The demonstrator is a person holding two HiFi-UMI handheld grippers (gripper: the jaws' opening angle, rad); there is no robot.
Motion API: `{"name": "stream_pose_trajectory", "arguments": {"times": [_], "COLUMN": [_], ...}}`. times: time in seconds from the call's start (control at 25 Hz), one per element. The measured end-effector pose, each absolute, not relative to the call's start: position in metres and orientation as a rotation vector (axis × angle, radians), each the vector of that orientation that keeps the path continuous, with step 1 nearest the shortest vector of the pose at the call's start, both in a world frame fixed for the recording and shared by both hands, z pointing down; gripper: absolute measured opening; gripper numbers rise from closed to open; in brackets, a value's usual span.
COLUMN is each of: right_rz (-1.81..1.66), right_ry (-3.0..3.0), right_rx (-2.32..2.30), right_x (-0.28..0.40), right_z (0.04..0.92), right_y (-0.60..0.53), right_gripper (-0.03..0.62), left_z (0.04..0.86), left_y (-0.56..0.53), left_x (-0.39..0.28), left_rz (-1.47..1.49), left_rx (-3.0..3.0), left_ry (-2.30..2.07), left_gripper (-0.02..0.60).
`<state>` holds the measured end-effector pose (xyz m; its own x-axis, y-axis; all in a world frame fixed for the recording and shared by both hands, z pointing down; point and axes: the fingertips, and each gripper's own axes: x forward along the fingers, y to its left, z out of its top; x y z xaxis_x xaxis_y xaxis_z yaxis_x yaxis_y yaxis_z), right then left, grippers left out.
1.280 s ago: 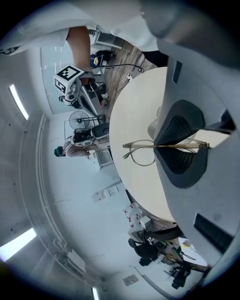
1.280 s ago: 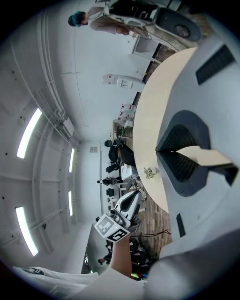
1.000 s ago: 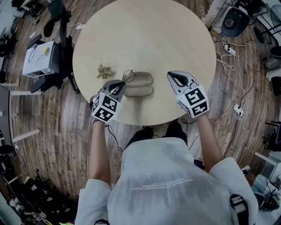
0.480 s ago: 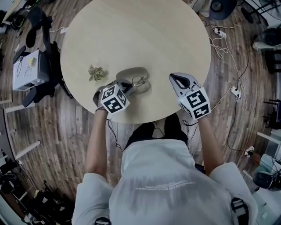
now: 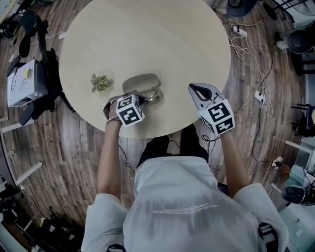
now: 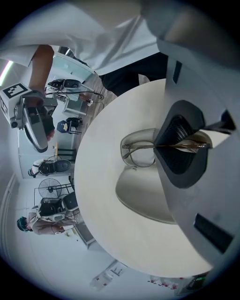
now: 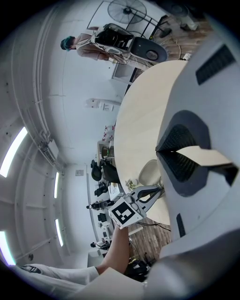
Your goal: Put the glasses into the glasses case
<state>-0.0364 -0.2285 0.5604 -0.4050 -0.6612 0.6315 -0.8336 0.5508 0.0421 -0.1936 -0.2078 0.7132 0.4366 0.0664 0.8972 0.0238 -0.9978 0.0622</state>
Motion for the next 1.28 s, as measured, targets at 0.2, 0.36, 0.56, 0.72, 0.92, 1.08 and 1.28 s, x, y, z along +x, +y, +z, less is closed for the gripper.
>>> {"name": "stream_pose_trajectory", "arguments": {"times": [0.2,0.36,0.56,0.72,0.92,1.08,1.28], "right_rz": [0.382,0.375,0.367,0.368,0.364,0.364,0.372], "right_ry": [-2.182,-2.184,-2.197,-2.2,-2.194,-2.188,-2.188], "right_rx": [1.177,1.154,1.115,1.102,1.087,1.081,1.077], "right_x": [-0.032,-0.032,-0.036,-0.035,-0.032,-0.029,-0.026], "right_z": [0.562,0.563,0.564,0.562,0.561,0.561,0.561], "right_y": [-0.225,-0.228,-0.23,-0.231,-0.231,-0.229,-0.229], "right_gripper": [0.0,0.001,0.001,0.0,0.0,0.001,0.0], "left_z": [0.729,0.736,0.738,0.738,0.731,0.725,0.707], "left_y": [-0.2,-0.196,-0.199,-0.202,-0.203,-0.206,-0.219], "left_x": [-0.193,-0.193,-0.193,-0.192,-0.192,-0.193,-0.2], "left_rz": [1.707,1.704,1.746,1.75,1.718,1.685,1.617], "left_rx": [2.581,2.568,2.585,2.594,2.59,2.59,2.615], "left_ry": [0.075,0.022,-0.06,-0.117,-0.178,-0.213,-0.339], "left_gripper": [0.023,0.023,0.025,0.035,0.07,0.097,0.098]}}
